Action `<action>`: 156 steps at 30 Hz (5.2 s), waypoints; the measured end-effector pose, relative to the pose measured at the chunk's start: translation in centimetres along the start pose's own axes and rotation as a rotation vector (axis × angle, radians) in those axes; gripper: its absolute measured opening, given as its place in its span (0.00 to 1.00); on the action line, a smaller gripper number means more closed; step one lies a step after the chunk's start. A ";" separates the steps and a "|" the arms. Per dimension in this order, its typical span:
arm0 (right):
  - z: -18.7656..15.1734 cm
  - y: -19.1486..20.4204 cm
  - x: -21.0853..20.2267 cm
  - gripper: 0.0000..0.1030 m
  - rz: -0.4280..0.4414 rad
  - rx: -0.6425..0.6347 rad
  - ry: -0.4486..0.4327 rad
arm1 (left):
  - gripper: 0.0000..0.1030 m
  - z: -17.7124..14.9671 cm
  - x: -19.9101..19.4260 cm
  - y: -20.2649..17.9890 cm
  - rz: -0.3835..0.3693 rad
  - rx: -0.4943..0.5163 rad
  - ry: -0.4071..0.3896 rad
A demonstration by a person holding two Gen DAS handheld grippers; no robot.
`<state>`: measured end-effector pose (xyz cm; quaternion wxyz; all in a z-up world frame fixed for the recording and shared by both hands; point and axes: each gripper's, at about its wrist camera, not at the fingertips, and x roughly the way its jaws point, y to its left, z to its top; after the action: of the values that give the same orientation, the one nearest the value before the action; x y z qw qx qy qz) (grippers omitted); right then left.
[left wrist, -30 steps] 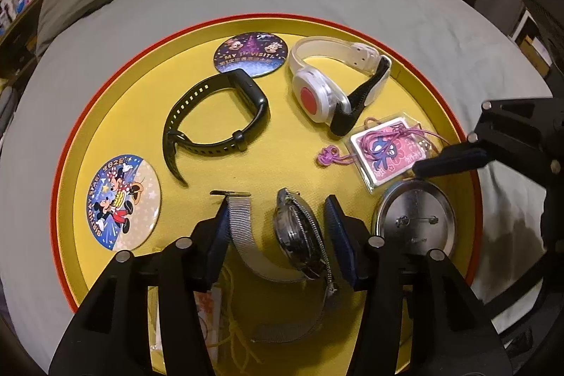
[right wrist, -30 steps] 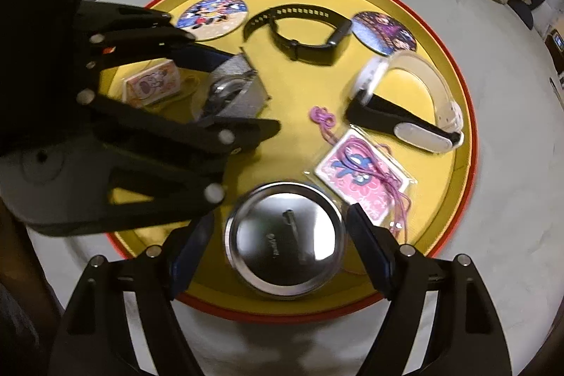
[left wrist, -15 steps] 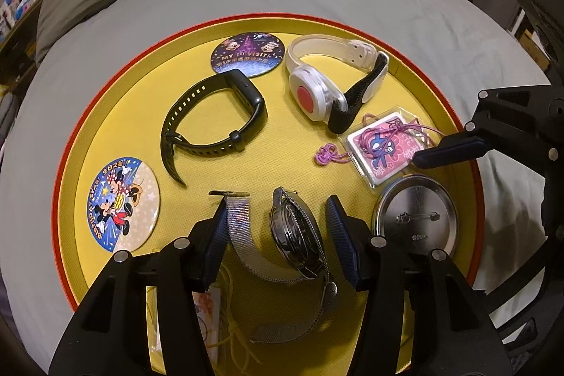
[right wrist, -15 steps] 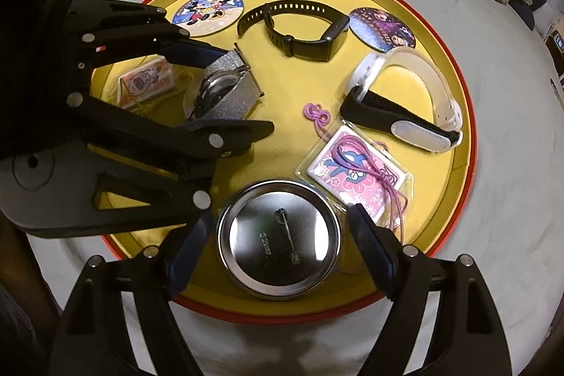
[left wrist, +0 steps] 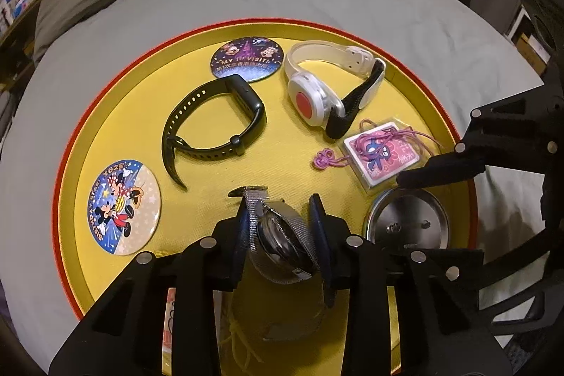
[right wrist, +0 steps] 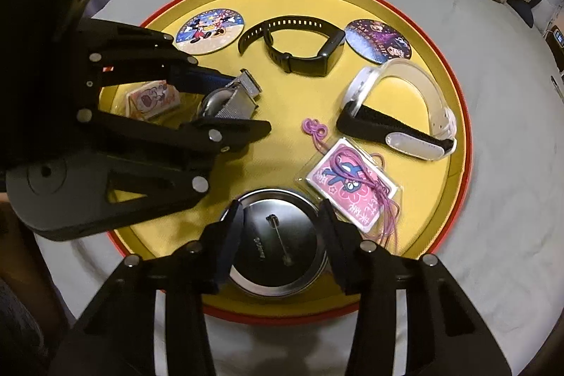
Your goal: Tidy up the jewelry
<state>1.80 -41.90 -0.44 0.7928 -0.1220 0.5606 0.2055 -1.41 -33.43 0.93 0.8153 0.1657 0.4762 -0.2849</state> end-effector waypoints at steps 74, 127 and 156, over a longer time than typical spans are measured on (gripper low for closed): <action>0.3 -1.9 -4.3 0.68 0.002 0.045 -0.084 | 0.05 0.4 -3.1 1.7 -0.063 -0.061 -0.071; 2.7 -1.8 -7.8 0.68 -0.013 0.077 -0.194 | 0.04 2.3 -14.7 3.4 -0.009 -0.033 -0.333; 5.0 -1.8 -8.2 0.68 -0.020 0.114 -0.223 | 0.67 1.5 -7.0 4.3 0.011 0.105 -0.100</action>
<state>4.47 -42.90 8.92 0.8579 -0.0587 0.4787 0.1776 -0.42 -28.73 7.79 0.8297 0.1965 0.4185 -0.3128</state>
